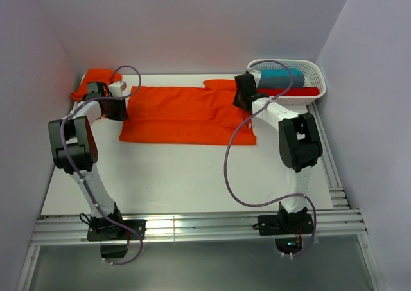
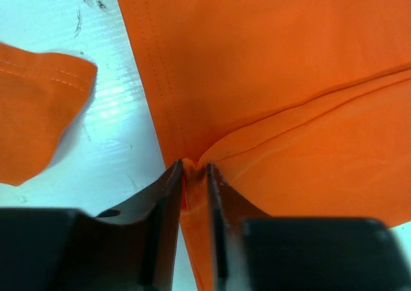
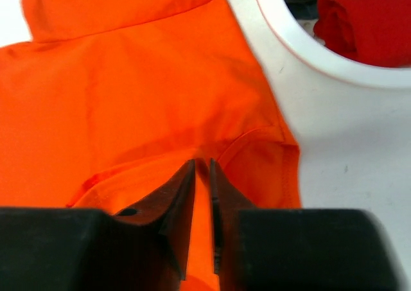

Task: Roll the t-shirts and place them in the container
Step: Fold the tshirt

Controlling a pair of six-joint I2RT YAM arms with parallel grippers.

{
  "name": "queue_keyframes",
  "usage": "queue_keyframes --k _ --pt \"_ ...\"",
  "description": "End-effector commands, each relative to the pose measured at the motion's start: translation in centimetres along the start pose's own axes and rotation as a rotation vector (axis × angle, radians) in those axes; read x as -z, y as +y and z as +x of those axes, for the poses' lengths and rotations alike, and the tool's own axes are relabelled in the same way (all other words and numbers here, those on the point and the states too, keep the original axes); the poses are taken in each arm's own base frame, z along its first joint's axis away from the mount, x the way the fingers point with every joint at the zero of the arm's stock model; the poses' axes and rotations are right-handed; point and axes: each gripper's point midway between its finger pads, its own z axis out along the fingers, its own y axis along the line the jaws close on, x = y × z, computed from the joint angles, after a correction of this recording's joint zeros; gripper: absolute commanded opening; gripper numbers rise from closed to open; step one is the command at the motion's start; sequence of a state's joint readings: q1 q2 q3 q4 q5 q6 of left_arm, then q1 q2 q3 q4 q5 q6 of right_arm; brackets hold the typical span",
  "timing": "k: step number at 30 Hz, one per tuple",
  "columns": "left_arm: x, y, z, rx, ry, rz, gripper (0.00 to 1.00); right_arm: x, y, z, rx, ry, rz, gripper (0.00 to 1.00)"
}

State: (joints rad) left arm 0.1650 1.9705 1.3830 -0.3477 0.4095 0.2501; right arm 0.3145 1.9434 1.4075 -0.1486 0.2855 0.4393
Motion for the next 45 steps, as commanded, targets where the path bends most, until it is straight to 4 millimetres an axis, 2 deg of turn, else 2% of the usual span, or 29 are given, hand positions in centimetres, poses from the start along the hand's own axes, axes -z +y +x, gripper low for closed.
queue_keyframes --k 1,2,3,5,7,9,11,12,14,15,16,17,18,19,21,22,24,26,27,32,45 --pt "0.3 0.8 -2.6 -0.008 -0.065 -0.025 0.28 -0.4 0.4 -2.5 0.007 -0.060 0.030 0.24" --pt "0.4 1.0 -2.7 -0.007 -0.071 -0.034 0.40 -0.5 0.5 -2.6 0.012 -0.060 0.036 0.31" --pt "0.7 1.1 -3.0 -0.005 -0.078 -0.051 0.46 -0.6 0.1 -2.5 0.015 -0.051 0.055 0.42" --pt "1.3 1.7 -3.7 -0.003 -0.105 -0.088 0.59 -0.6 0.2 -3.4 0.008 -0.061 0.064 0.53" --pt "2.5 2.2 -4.7 0.012 -0.134 -0.120 0.65 0.1 0.2 -4.3 -0.006 -0.074 0.080 0.60" --pt "3.8 3.1 -5.8 0.040 -0.154 -0.146 0.69 0.8 -0.4 -4.3 -0.022 -0.062 0.099 0.64" --pt "5.0 3.3 -4.9 0.072 -0.108 -0.124 0.70 2.2 -1.0 -4.5 -0.056 -0.055 0.104 0.64" --pt "5.6 2.9 -4.6 0.059 -0.097 -0.099 0.70 2.9 -1.5 -3.6 -0.058 -0.021 0.113 0.65" --pt "6.5 2.3 -2.2 0.047 -0.020 -0.072 0.70 4.7 -2.1 -2.1 -0.091 0.026 0.103 0.65" --pt "6.7 1.9 -1.3 0.042 0.000 -0.053 0.71 6.1 -2.3 -2.3 -0.109 0.020 0.089 0.65" --pt "6.9 1.4 -0.5 0.042 0.018 -0.034 0.71 6.4 -3.2 0.2 -0.127 0.071 0.099 0.65" --pt "7.3 0.8 0.9 0.054 0.049 -0.017 0.72 7.0 -3.4 1.1 -0.140 0.085 0.090 0.65" --pt "7.5 0.5 1.6 0.044 0.068 -0.002 0.72 8.0 -4.4 2.7 -0.156 0.100 0.083 0.65" --pt "7.6 -0.1 2.2 0.047 0.080 0.022 0.72 8.6 -4.3 3.8 -0.187 0.128 0.059 0.65" --pt "7.8 -0.9 3.4 0.063 0.111 0.053 0.72 9.9 -4.3 4.6 -0.228 0.120 0.011 0.66" --pt "7.8 -1.0 3.9 0.072 0.123 0.049 0.73 10.0 -5.2 7.1 -0.239 0.164 0.016 0.66" --pt "7.5 -1.3 4.7 0.097 0.147 0.066 0.73 10.6 -5.6 9.2 -0.263 0.193 -0.006 0.66" --pt "7.1 -1.3 5.7 0.126 0.168 0.063 0.73 10.7 -5.4 9.9 -0.283 0.191 -0.042 0.68" --pt "6.8 -1.3 5.8 0.129 0.165 0.063 0.73 10.9 -5.7 10.9 -0.287 0.206 -0.042 0.68" --pt "5.4 -1.5 6.9 0.193 0.196 0.084 0.73 10.6 -5.7 11.8 -0.332 0.221 -0.078 0.71" --pt "4.1 -1.5 8.9 0.257 0.239 0.084 0.69 8.3 -6.3 12.4 -0.395 0.250 -0.070 0.69"
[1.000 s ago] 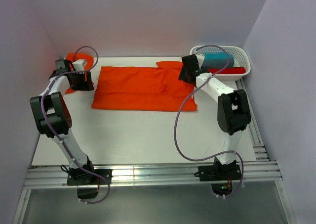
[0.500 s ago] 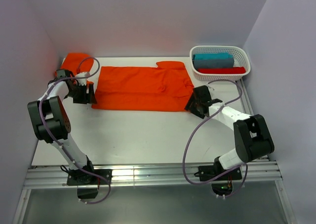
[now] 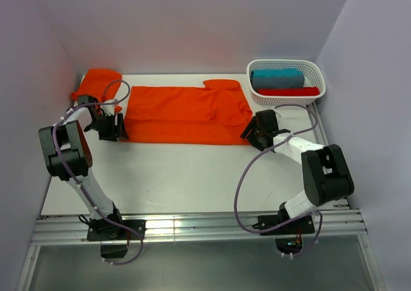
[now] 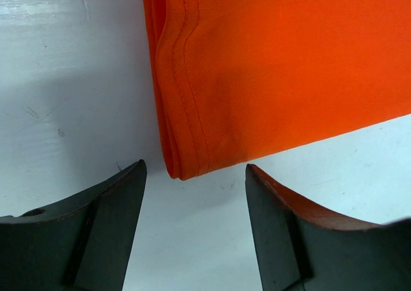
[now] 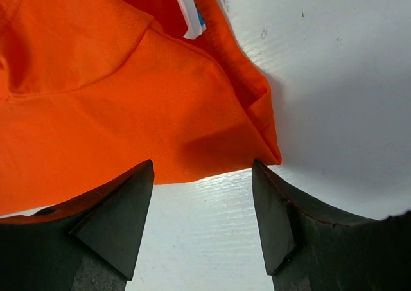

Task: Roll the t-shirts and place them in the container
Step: Fold the tshirt

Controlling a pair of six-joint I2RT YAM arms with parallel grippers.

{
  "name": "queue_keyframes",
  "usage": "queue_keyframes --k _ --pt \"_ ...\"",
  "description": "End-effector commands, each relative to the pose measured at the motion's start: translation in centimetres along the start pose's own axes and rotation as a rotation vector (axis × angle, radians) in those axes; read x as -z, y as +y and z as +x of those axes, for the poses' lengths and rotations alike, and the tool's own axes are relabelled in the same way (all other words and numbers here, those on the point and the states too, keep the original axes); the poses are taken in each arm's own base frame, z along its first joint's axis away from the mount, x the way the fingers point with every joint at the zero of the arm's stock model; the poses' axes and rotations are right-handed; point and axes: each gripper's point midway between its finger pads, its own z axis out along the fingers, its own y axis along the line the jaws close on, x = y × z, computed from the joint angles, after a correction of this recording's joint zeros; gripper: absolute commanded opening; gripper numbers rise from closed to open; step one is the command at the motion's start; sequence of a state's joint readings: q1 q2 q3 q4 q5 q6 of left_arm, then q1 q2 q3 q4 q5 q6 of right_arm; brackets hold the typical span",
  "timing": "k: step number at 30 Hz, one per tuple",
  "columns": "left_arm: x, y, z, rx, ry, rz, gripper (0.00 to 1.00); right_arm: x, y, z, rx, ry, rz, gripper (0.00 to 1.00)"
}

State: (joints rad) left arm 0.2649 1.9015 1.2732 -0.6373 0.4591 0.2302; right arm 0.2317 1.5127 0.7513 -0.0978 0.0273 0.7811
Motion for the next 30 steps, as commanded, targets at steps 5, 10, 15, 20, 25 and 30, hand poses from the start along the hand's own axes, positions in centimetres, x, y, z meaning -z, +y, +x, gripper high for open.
queue_keyframes --k 5,10,15,20,25,30 --pt "-0.4 -0.6 0.3 0.030 -0.015 0.028 0.67 -0.3 0.1 -0.3 -0.043 -0.022 -0.021 0.69" --pt "-0.6 -0.7 0.5 0.046 -0.009 0.033 0.64 -0.3 -0.8 0.3 -0.051 -0.010 -0.005 0.68" --pt "-0.5 -0.6 0.7 0.052 -0.010 0.020 0.64 -0.1 -1.6 0.7 -0.061 -0.019 0.009 0.69" --pt "-0.9 -0.2 0.7 0.069 -0.012 0.004 0.60 -0.7 -1.6 0.2 -0.064 -0.022 0.014 0.64" --pt "-1.2 0.3 0.3 0.085 -0.016 -0.014 0.44 -1.1 -1.6 -0.5 -0.059 -0.023 0.033 0.51" --pt "-1.1 0.3 -0.5 0.074 -0.026 -0.025 0.15 -1.4 -1.4 -1.0 -0.045 -0.018 0.046 0.24"
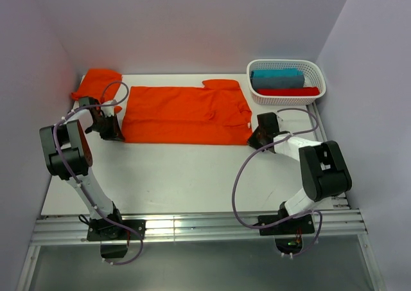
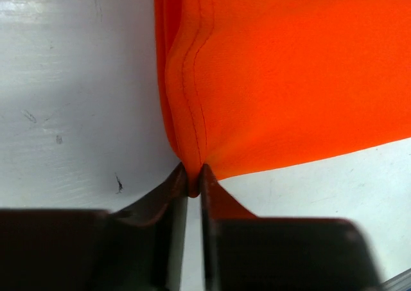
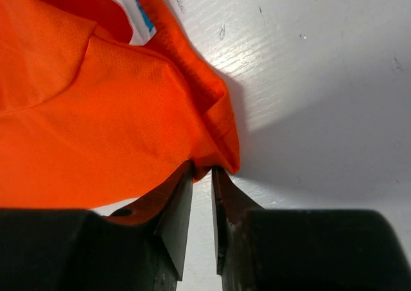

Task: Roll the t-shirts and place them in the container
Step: Fold the tshirt

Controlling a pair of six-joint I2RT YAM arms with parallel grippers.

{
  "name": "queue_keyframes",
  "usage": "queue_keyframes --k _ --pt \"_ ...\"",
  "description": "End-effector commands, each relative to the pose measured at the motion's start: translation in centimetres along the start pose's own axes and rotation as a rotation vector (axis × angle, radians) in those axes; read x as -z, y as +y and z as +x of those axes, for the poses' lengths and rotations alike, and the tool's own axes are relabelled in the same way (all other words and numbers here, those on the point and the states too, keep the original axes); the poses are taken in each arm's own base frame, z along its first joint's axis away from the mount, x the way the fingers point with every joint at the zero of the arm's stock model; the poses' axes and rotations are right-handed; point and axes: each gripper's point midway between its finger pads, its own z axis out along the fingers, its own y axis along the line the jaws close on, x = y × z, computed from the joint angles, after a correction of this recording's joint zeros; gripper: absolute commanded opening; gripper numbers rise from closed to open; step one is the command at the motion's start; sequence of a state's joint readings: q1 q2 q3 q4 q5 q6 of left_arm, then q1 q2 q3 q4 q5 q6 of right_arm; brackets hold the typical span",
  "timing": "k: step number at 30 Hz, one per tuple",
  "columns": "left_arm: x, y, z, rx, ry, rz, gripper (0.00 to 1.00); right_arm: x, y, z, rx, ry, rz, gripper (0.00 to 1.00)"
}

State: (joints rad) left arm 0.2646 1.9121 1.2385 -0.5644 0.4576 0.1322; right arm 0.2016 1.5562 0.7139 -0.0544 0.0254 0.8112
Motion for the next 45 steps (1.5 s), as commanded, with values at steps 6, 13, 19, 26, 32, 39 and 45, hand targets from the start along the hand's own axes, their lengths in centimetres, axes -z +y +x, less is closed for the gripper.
queue_keyframes --k 6,13,19,26,32,39,45 --pt "0.6 -0.3 -0.2 -0.044 -0.005 -0.031 0.00 0.9 0.3 -1.4 0.001 -0.041 0.002 0.06" --pt "3.2 0.3 1.2 -0.127 -0.011 -0.110 0.00 4.2 -1.2 -0.5 0.015 -0.055 0.004 0.00" --pt "5.1 0.5 4.0 -0.175 0.019 -0.143 0.00 6.9 -2.8 1.7 0.021 -0.030 0.012 0.00" --pt "6.5 0.4 9.6 -0.215 0.086 -0.152 0.00 9.5 -4.4 5.6 -0.003 -0.007 0.006 0.00" --pt "7.3 0.0 12.9 -0.240 0.127 -0.149 0.00 11.6 -4.6 9.6 -0.010 0.029 -0.024 0.00" --pt "9.0 -0.3 13.5 -0.278 0.116 -0.164 0.27 12.7 -5.7 12.1 -0.010 0.062 -0.032 0.20" --pt "12.4 -1.6 9.3 -0.322 0.034 -0.150 0.57 14.5 -4.1 9.3 0.030 -0.015 -0.015 0.49"
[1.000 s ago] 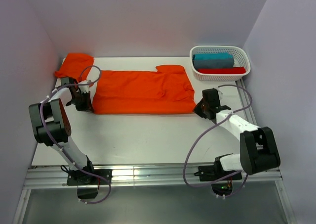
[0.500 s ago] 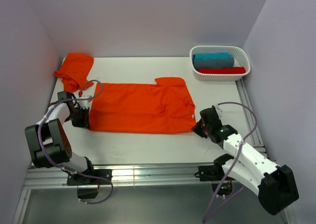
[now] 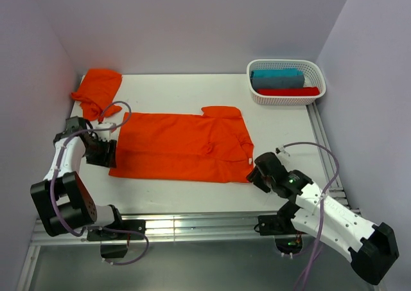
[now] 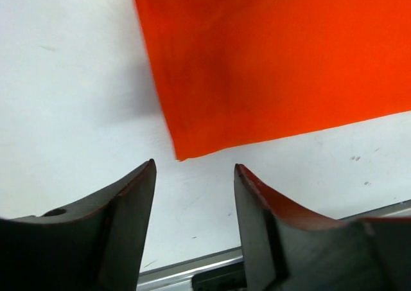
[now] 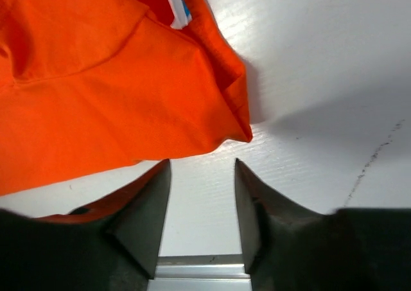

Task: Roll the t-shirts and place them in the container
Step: Fold the tshirt

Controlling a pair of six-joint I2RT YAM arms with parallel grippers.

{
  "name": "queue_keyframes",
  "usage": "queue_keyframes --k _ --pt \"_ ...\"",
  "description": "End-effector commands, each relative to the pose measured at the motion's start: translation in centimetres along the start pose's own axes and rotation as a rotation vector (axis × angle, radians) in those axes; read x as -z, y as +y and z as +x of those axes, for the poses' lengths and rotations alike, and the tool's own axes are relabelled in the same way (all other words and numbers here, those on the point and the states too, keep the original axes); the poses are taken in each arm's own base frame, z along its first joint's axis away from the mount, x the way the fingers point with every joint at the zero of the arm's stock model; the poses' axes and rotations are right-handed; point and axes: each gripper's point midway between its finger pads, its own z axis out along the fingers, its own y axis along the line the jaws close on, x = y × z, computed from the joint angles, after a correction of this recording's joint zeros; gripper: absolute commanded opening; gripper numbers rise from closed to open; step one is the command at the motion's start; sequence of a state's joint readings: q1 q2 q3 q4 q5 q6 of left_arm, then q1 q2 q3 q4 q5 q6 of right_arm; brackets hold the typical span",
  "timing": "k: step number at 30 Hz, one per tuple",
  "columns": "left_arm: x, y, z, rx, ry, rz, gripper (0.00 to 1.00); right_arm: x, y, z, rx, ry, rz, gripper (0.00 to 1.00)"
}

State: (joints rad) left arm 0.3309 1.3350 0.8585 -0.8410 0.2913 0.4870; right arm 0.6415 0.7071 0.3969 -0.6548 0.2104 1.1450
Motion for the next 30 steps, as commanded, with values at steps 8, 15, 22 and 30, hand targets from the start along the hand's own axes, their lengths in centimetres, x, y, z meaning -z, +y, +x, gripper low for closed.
queue_keyframes --k 8,15,22,30 --pt "5.9 2.3 -12.2 -0.067 -0.254 0.005 0.63 0.5 8.0 -10.3 0.113 -0.147 -0.017 0.54" --pt "3.0 4.1 -21.7 -0.056 -0.391 0.079 0.64 -4.2 15.2 -20.7 0.199 -0.223 -0.111 0.55" --pt "-1.5 5.9 -27.4 -0.041 -0.434 0.053 0.64 -10.7 18.4 -25.4 0.257 -0.192 -0.094 0.56" --pt "-7.4 6.1 -27.7 0.006 -0.346 0.093 0.64 -14.6 19.1 -26.9 0.265 -0.148 -0.085 0.57"
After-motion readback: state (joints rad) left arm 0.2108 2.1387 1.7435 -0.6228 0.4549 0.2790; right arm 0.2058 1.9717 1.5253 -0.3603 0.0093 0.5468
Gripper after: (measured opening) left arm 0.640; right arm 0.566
